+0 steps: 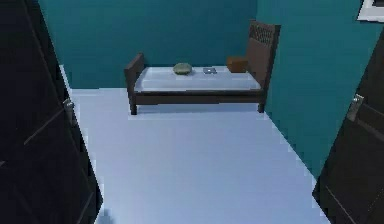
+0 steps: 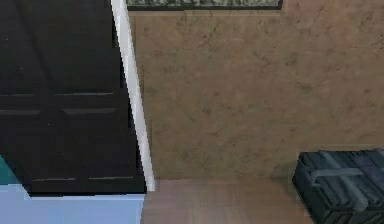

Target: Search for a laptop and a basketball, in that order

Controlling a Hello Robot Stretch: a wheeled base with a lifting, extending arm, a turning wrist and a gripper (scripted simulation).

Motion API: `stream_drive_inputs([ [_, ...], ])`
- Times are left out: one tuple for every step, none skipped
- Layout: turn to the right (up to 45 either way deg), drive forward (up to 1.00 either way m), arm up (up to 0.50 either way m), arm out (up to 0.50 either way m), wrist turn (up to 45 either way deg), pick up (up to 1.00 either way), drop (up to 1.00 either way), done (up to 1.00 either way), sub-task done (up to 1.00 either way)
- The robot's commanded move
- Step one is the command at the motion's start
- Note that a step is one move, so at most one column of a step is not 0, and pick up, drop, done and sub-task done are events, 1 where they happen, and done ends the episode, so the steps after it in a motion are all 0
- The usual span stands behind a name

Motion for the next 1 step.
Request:
stream_drive_inputs([
  [0.0,1.00,0.00,0.00,0.0,0.00,0.00,0.00,0.00],
])
